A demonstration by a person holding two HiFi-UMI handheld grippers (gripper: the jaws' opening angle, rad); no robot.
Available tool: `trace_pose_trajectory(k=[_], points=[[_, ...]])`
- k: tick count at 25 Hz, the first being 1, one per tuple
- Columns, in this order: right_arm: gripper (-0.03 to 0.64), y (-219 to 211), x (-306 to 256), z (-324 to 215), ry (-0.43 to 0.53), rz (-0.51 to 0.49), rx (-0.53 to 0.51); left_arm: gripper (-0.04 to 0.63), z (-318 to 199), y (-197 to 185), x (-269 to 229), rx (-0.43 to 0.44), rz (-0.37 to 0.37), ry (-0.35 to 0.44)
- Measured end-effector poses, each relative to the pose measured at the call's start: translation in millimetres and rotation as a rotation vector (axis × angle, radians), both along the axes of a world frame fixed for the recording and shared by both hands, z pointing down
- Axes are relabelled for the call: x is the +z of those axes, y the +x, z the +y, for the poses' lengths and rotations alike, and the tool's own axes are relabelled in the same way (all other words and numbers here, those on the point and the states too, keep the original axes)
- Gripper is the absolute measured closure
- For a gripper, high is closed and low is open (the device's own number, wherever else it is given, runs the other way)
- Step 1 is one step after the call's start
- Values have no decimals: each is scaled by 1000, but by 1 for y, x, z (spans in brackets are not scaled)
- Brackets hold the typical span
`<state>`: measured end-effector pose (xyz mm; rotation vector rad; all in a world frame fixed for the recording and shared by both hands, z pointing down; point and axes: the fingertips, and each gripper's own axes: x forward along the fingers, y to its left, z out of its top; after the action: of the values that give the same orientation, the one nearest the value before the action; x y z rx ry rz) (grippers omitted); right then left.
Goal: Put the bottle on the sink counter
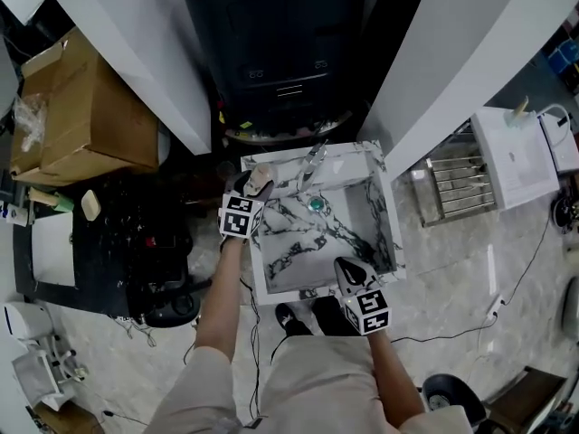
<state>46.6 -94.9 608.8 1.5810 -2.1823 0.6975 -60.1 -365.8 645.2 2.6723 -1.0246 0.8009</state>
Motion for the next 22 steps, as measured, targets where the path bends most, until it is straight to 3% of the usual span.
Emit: trace_pose_trajectory(k=[10,22], points=[[612,-40,-7,-20,51,-34,-42,330,65,-44,-38,-68,59,41],[612,-63,-7,-28,97,-64,-2,330,137,-79,-49,-139,141,-2]])
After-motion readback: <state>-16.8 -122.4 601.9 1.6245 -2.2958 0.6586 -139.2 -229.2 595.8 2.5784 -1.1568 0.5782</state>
